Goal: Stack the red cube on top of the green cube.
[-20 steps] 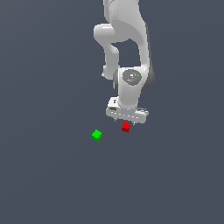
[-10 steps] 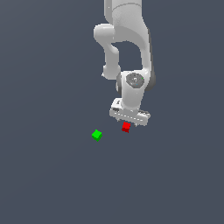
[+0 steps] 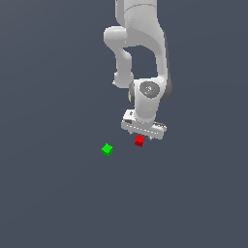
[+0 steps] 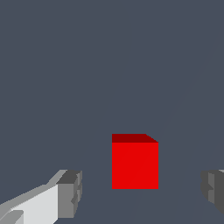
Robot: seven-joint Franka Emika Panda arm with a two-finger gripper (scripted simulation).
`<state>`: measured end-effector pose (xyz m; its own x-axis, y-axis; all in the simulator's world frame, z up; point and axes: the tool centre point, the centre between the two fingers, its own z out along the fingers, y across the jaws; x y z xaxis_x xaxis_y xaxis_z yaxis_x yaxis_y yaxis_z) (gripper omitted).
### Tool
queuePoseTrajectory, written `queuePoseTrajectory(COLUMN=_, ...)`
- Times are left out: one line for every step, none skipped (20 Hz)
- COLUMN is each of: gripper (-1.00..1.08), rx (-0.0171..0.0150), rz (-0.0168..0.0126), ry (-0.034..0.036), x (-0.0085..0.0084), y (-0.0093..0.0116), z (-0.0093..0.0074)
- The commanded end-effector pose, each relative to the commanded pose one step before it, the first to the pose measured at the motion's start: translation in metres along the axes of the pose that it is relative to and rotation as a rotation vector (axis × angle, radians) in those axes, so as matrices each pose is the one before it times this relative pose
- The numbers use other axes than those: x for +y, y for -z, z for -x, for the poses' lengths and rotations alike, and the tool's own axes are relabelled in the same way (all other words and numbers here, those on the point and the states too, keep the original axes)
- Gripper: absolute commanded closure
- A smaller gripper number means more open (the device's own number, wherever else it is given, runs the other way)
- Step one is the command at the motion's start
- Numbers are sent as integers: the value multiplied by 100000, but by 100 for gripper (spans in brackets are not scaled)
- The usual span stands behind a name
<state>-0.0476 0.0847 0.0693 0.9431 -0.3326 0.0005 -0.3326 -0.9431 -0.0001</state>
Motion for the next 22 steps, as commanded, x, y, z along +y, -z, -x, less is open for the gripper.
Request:
queuePoseTrajectory(gripper=-92, rx=-39, rz=20, ry=14, x=10, y=-260, z=18)
queuePoseTrajectory(gripper=-92, rx=0, rz=0, ry=0, x=7, y=-228, z=3)
queuePoseTrajectory(gripper=-92, rx=0, rz=0, ry=0, x=10, y=-292, z=5)
queuePoseTrajectory(gripper=-92, rx=0, rz=0, ry=0, x=12, y=-356, z=7)
queuePoseTrajectory(gripper=-92, rx=0, rz=0, ry=0, x=15, y=-418, z=9)
queuePoseTrajectory(gripper=-92, rx=-4, rz=-4, ry=48, x=-7, y=-480, z=23)
queuePoseTrajectory(gripper=-92, rx=0, rz=0, ry=0, x=19, y=-538, z=11)
queuePoseTrajectory(gripper=-92, rx=0, rz=0, ry=0, x=17, y=-529, z=9)
queuePoseTrajectory(gripper=-92, rx=0, rz=0, ry=0, x=13, y=-459, z=3)
queuePoseTrajectory(gripper=-92, rx=-6, rz=-4, ry=69, x=-27, y=-391, z=15)
queuePoseTrajectory(gripper=-92, rx=0, rz=0, ry=0, x=3, y=-321, z=-10)
queuePoseTrajectory(gripper=-92, rx=0, rz=0, ry=0, x=-2, y=-253, z=-17)
queuePoseTrajectory(gripper=-92, rx=0, rz=0, ry=0, x=-6, y=-188, z=-22)
queuePoseTrajectory(gripper=-92, rx=0, rz=0, ry=0, x=-9, y=-127, z=-23)
queuePoseTrajectory(gripper=-92, rx=0, rz=0, ry=0, x=-8, y=-72, z=-19)
queuePoseTrajectory(gripper=-92, rx=0, rz=0, ry=0, x=-3, y=-23, z=-7)
queuePoseTrajectory(gripper=108, rx=0, rz=0, ry=0, x=0, y=0, z=0)
queuePoseTrajectory(gripper=108, rx=0, rz=0, ry=0, x=0, y=0, z=0)
queuePoseTrajectory(gripper=108, rx=0, rz=0, ry=0, x=0, y=0, z=0)
queuePoseTrajectory(gripper=108, rx=0, rz=0, ry=0, x=0, y=0, z=0)
queuePoseTrajectory(gripper=108, rx=0, rz=0, ry=0, x=0, y=0, z=0)
queuePoseTrajectory(gripper=108, rx=0, rz=0, ry=0, x=0, y=0, z=0)
